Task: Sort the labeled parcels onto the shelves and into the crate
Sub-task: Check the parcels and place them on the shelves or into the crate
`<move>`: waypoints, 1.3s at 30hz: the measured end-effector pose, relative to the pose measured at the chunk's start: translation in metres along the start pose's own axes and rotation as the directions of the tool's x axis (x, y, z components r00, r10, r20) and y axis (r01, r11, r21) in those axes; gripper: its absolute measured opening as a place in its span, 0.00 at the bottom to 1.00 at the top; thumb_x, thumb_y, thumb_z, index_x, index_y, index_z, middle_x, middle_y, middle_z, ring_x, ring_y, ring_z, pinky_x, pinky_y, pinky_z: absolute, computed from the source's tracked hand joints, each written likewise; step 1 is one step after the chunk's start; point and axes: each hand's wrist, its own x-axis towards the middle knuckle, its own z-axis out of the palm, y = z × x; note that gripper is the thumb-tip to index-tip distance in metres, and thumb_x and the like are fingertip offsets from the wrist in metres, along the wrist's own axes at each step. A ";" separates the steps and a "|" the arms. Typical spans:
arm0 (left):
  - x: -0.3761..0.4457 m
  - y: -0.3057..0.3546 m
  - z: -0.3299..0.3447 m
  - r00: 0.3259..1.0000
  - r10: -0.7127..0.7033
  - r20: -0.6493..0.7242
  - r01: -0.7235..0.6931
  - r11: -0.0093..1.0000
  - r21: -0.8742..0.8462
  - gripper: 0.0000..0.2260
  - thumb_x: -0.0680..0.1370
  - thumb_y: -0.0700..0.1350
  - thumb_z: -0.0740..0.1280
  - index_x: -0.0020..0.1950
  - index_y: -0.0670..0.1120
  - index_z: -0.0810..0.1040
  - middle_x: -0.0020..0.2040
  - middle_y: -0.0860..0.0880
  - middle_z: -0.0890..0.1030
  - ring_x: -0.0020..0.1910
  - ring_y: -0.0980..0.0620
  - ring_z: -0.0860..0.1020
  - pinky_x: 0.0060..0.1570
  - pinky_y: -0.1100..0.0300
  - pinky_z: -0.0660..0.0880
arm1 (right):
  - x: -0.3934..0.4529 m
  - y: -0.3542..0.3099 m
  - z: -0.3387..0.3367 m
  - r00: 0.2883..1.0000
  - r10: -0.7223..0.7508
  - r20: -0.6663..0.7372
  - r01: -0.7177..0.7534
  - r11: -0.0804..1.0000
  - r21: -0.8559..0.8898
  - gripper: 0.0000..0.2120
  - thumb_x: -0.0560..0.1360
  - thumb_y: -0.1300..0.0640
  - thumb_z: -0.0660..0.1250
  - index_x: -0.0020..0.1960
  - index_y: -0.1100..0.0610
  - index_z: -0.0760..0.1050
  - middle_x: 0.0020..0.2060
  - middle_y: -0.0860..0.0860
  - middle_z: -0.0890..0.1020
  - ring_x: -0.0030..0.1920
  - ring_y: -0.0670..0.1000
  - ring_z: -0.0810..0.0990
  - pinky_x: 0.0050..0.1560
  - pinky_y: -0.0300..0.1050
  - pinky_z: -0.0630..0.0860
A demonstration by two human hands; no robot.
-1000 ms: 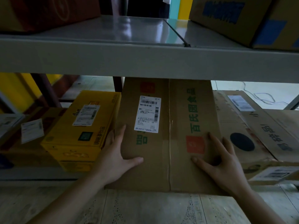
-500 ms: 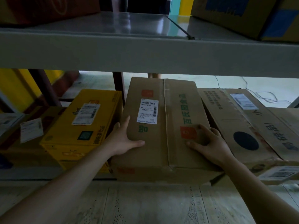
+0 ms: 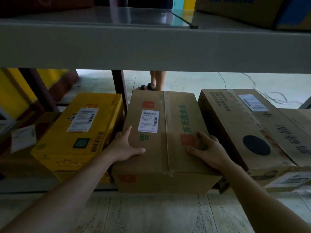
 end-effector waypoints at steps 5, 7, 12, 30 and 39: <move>0.005 -0.004 0.003 1.000 -0.018 0.023 0.018 1.000 -0.003 0.53 0.69 0.63 0.75 0.81 0.57 0.42 0.77 0.47 0.55 0.74 0.44 0.63 0.67 0.48 0.68 | 0.004 -0.002 -0.001 1.000 -0.001 -0.001 0.001 1.000 -0.023 0.48 0.66 0.29 0.72 0.80 0.39 0.55 0.77 0.51 0.59 0.72 0.58 0.67 0.68 0.58 0.72; 0.006 -0.004 0.004 0.999 -0.028 0.042 0.027 0.999 0.024 0.53 0.70 0.64 0.74 0.81 0.56 0.41 0.77 0.46 0.54 0.74 0.44 0.63 0.67 0.48 0.68 | 0.003 -0.003 -0.001 1.000 -0.001 0.009 0.001 1.000 -0.030 0.48 0.67 0.29 0.72 0.80 0.39 0.54 0.77 0.51 0.59 0.72 0.59 0.67 0.67 0.58 0.73; 0.004 0.009 -0.002 0.996 -0.066 0.066 0.055 0.987 0.154 0.48 0.73 0.63 0.72 0.81 0.53 0.44 0.77 0.44 0.53 0.74 0.43 0.62 0.67 0.50 0.67 | -0.003 -0.015 -0.002 0.999 0.012 0.031 -0.009 0.997 -0.079 0.45 0.70 0.29 0.69 0.80 0.40 0.54 0.79 0.51 0.54 0.74 0.60 0.65 0.69 0.58 0.71; -0.025 0.176 0.047 0.870 0.490 0.058 -0.492 0.871 0.012 0.25 0.79 0.59 0.65 0.73 0.53 0.67 0.67 0.51 0.74 0.57 0.53 0.75 0.53 0.56 0.75 | -0.088 0.000 -0.139 0.917 -0.019 -0.399 -0.066 0.978 -0.197 0.30 0.77 0.34 0.62 0.76 0.46 0.65 0.72 0.51 0.70 0.65 0.53 0.75 0.63 0.54 0.76; -0.030 0.244 0.134 0.883 0.446 0.144 -0.422 0.890 -0.171 0.35 0.78 0.60 0.67 0.79 0.55 0.54 0.77 0.50 0.64 0.71 0.46 0.69 0.59 0.53 0.72 | -0.110 0.101 -0.201 0.857 0.090 -0.507 -0.214 0.958 -0.192 0.34 0.76 0.33 0.64 0.77 0.46 0.64 0.73 0.52 0.69 0.69 0.54 0.73 0.63 0.52 0.75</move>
